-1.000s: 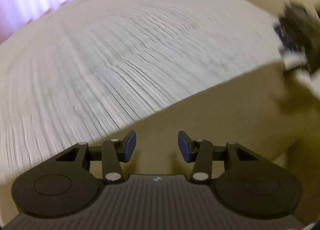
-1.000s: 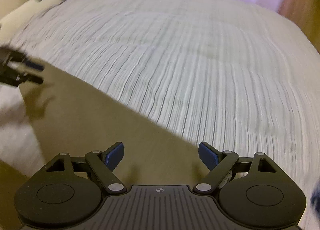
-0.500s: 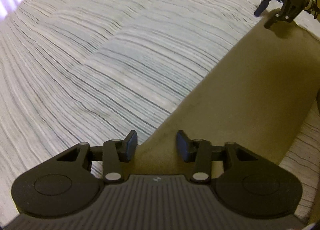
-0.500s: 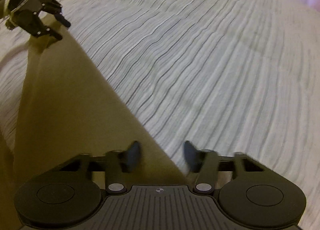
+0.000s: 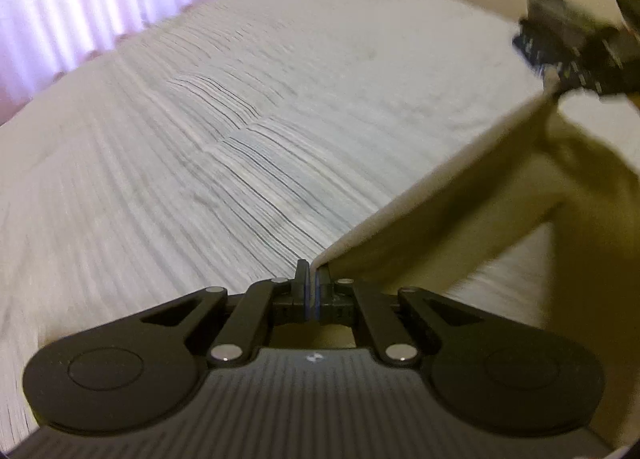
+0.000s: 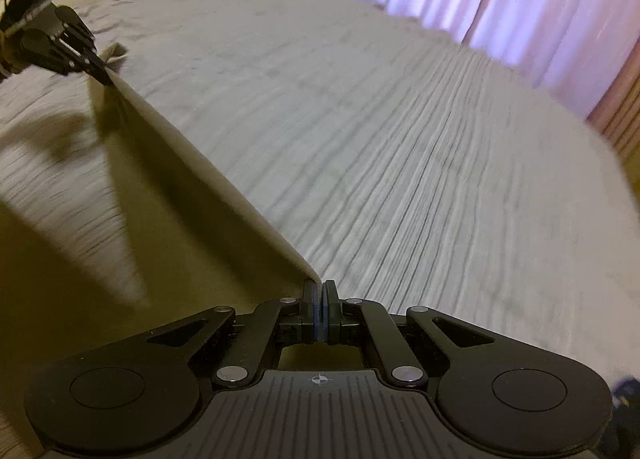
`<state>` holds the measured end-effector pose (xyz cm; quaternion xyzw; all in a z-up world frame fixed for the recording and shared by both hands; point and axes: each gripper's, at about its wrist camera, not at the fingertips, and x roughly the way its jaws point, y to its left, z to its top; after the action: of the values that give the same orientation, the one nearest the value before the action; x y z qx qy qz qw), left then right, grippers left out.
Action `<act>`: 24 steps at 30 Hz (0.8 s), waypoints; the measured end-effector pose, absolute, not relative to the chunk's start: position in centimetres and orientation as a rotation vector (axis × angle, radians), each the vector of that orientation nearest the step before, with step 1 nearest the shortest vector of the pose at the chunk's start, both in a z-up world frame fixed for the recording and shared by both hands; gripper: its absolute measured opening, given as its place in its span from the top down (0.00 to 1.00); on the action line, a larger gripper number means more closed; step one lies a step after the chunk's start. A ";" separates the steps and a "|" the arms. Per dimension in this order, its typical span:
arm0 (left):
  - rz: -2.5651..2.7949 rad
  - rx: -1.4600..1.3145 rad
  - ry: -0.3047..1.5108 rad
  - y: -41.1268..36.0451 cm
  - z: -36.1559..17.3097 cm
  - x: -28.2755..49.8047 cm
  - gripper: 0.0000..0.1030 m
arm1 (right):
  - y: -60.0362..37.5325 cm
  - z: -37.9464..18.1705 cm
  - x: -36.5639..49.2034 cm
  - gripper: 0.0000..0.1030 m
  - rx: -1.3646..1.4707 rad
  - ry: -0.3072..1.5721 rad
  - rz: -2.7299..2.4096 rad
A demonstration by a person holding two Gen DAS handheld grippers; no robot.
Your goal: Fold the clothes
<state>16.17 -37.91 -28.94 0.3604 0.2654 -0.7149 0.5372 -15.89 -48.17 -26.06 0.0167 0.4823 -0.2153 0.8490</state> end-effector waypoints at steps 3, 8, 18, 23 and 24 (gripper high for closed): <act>-1.652 0.767 0.666 -31.8 -26.6 14.4 1.00 | -43.0 -24.1 -17.9 1.00 -0.020 0.987 -0.504; -1.536 0.740 0.816 -23.1 -27.7 9.7 0.99 | -36.0 -26.4 -21.5 1.00 0.062 1.095 -0.513; -1.286 0.521 1.080 -17.7 -31.5 6.9 0.69 | -37.7 -29.8 -28.2 0.99 0.669 0.955 -0.713; -1.114 0.251 1.170 -16.6 -31.2 8.6 0.67 | -40.1 -29.6 -33.6 0.34 1.160 0.518 -0.889; -1.068 0.197 1.185 -16.5 -31.3 9.3 0.66 | -40.4 -29.9 -34.5 0.34 1.221 0.446 -0.907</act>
<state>9.28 -16.53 -31.26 0.0882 0.5307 -0.4785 0.6940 -34.46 -40.40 -29.94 0.5485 0.2005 -0.4074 0.7021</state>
